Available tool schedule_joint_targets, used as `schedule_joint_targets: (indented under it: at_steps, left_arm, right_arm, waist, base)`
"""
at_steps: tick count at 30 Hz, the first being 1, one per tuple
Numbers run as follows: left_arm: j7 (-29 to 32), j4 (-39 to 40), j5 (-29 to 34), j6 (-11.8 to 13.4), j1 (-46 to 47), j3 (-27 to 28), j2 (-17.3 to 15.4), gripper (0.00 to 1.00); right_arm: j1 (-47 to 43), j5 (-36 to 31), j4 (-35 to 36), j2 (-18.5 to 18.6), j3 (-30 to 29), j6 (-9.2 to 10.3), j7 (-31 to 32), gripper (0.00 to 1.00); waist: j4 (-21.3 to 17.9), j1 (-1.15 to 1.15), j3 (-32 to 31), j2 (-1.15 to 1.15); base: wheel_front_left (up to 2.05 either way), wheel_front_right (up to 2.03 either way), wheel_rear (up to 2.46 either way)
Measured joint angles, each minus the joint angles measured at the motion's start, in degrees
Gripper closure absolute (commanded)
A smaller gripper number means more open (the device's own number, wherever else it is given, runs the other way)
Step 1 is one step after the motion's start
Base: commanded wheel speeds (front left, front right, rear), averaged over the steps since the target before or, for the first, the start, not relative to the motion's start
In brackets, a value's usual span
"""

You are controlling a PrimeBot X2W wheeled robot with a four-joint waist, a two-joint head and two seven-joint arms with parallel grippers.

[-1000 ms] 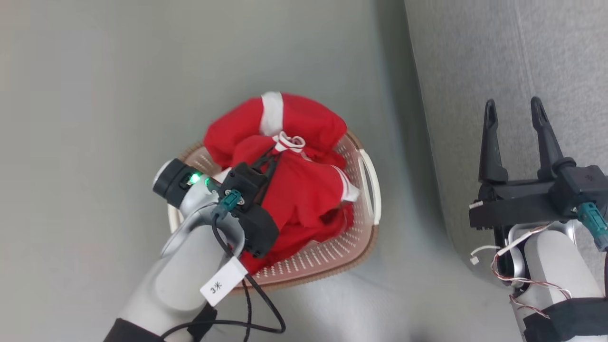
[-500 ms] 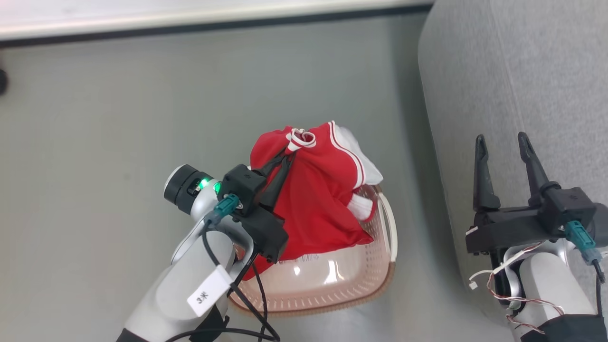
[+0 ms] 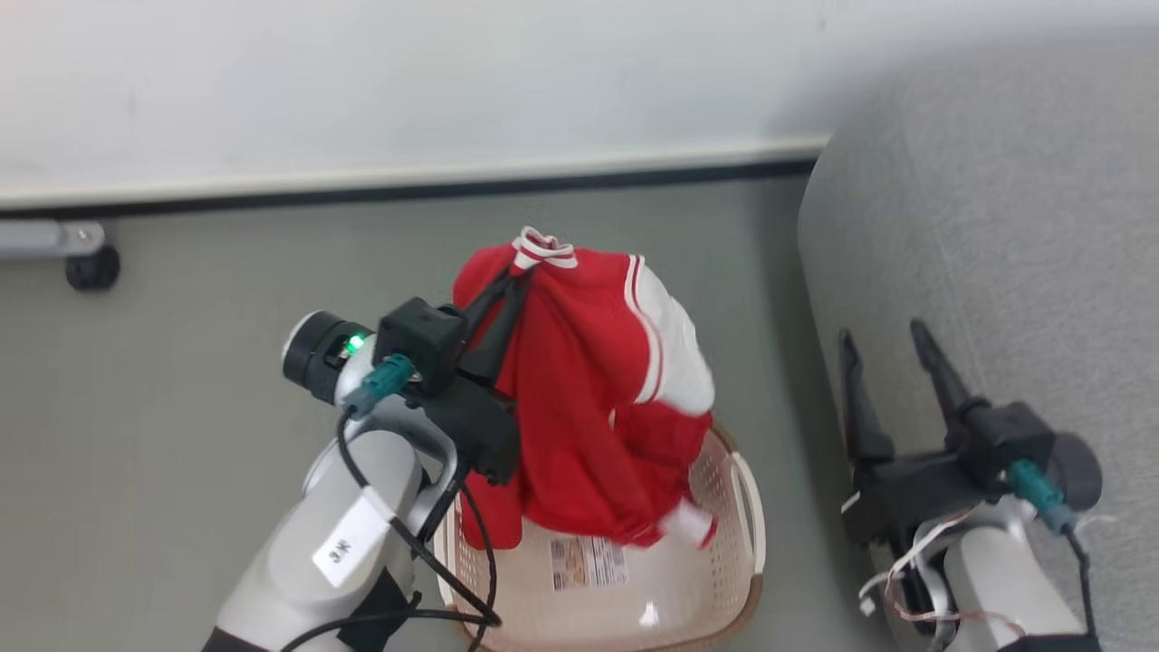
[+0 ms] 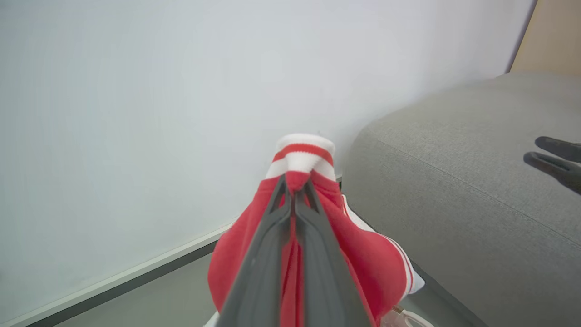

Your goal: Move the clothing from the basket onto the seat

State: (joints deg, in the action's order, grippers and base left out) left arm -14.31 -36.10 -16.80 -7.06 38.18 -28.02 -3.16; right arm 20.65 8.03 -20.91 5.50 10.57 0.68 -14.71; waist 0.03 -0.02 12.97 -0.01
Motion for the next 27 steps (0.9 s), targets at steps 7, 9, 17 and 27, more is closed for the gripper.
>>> schedule_joint_targets:
  at_steps: [7, 9, 17, 27]
  left_arm:
    - [0.00, 0.00, -1.30, -0.01, -0.76, 0.69, -0.37, 1.00]
    - [0.00, -0.33, -1.47, -0.01, -1.08, 0.40, -0.29, 1.00]
    - [0.00, -1.72, -3.45, -0.07, -1.37, -0.33, -0.05, 1.00]
    - [0.68, -0.03, -4.78, -0.09, -3.57, -1.69, 0.13, 1.00]
  right_arm:
    - [-2.47, -0.01, -2.49, -0.63, 1.94, -1.25, 0.00, 0.00]
    - [-3.00, -0.01, -3.33, -0.70, 2.15, -1.68, 0.01, 0.00]
    - [-6.47, 0.00, -5.42, -0.83, 3.31, -2.76, 0.01, 0.00]
    - [-9.58, -0.03, -5.53, -1.07, 6.62, -4.86, 0.01, 0.00]
  waist:
    - [-0.40, 0.01, -5.33, 0.00]
    - [-0.59, 0.01, -6.85, 0.00]
    - [-1.23, 0.01, -12.89, 0.00]
    - [-1.99, 0.00, -19.06, 0.00]
  base:
    - [0.00, 0.00, 0.00]
    - [0.00, 0.00, 0.00]
    - [0.00, 0.00, 0.00]
    - [0.00, 0.00, 0.00]
